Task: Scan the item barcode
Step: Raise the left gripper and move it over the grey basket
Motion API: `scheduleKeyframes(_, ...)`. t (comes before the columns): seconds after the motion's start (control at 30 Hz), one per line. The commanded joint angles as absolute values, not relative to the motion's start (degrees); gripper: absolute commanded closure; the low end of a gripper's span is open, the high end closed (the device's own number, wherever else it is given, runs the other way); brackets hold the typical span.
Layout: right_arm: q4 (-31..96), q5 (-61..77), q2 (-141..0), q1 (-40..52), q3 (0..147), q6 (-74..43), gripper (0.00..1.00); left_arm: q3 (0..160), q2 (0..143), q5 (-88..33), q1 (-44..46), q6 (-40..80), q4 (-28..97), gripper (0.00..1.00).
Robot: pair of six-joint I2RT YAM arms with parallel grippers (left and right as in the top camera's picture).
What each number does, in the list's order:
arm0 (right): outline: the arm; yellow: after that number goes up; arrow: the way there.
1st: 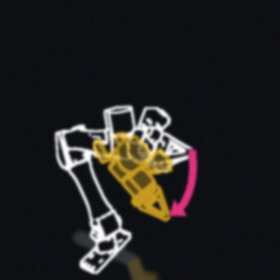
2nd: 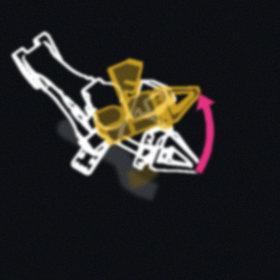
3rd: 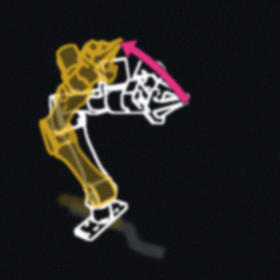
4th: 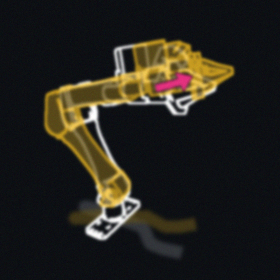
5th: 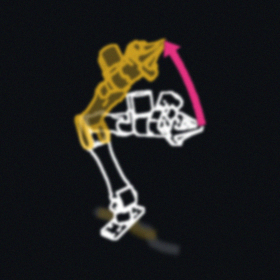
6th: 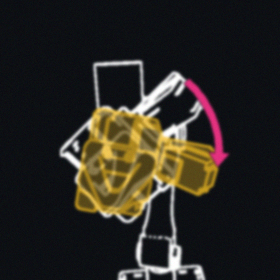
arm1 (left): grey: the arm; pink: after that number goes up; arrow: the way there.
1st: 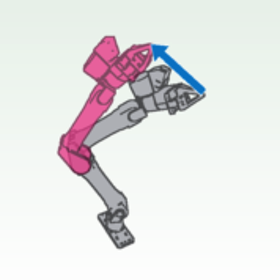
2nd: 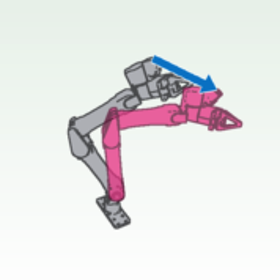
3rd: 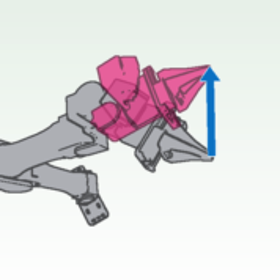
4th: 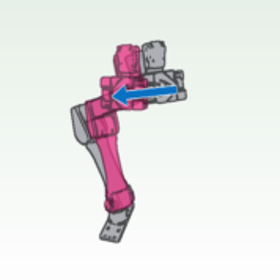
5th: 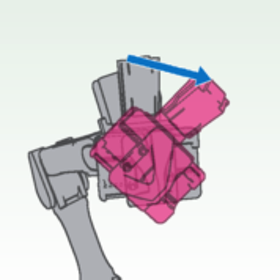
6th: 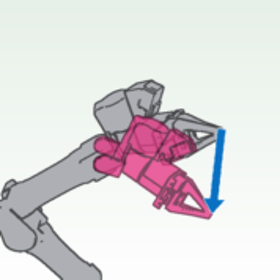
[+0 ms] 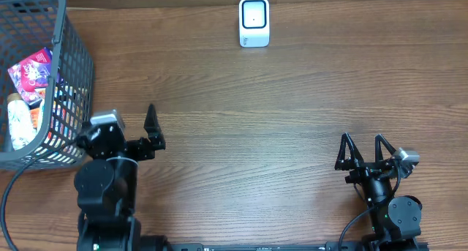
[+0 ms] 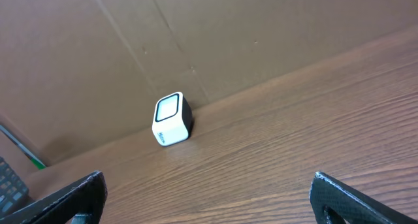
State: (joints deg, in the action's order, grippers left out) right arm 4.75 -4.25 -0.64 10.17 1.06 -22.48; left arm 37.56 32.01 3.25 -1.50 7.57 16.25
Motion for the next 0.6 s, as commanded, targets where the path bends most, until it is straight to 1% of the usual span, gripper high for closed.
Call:
scheduleKeyframes(0.0,4.6,-3.8,-0.3,10.4,0.6,-22.3,0.0,38.8,33.9,-4.8,-1.1,8.7,15.2,0.0)
scheduleKeyframes(0.07,4.6,-3.7,-0.3,10.4,0.6,-22.3,0.0,40.7,34.8,-3.6,-1.3,8.4,17.3,0.0)
scheduleKeyframes(0.17,4.6,-3.7,-0.3,10.4,0.6,-22.3,0.0,47.9,38.7,-2.0,-2.7,9.9,25.5,0.0)
scheduleKeyframes(0.2,4.6,-3.3,-0.3,10.4,0.6,-22.3,0.0,52.8,41.6,-1.7,-3.6,9.8,29.6,0.0)
scheduleKeyframes(0.37,4.8,-2.2,-0.3,10.4,0.6,-22.3,0.0,73.1,54.0,-2.0,-6.8,7.0,42.3,0.0)
scheduleKeyframes(0.47,4.8,-2.3,-0.3,10.4,0.6,-22.3,0.0,85.8,61.0,-2.0,-8.3,4.1,50.1,0.0)
scheduleKeyframes(0.57,4.9,-1.8,-0.3,10.4,0.6,-22.3,0.0,96.4,66.4,-1.9,-8.9,-1.3,56.9,0.0)
